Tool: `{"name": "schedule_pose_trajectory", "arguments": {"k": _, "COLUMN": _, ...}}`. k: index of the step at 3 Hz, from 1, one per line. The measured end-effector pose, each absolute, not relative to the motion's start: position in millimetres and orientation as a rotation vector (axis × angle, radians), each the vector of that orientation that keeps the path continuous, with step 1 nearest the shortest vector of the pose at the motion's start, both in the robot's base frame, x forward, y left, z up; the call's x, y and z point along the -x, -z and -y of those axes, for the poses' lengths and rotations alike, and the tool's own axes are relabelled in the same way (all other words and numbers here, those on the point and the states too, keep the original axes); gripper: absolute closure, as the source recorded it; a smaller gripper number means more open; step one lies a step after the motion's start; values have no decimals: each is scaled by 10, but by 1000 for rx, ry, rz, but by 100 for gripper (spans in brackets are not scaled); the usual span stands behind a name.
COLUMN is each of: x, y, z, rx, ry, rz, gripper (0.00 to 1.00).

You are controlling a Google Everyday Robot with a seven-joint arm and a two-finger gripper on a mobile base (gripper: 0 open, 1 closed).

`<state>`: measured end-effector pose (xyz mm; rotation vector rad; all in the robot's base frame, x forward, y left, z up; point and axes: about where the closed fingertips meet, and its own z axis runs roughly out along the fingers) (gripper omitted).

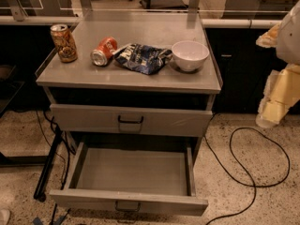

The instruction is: Place coke can into middle drawer

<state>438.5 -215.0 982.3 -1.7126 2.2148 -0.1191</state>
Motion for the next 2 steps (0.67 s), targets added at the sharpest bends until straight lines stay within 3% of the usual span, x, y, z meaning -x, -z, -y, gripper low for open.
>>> {"name": "schedule_pose_trajectory", "arguments": {"k": 2, "x": -4465, "y": -9852, "z": 2099, "rx": 1700, "ry": 112, "rz": -2199, "gripper": 0}}
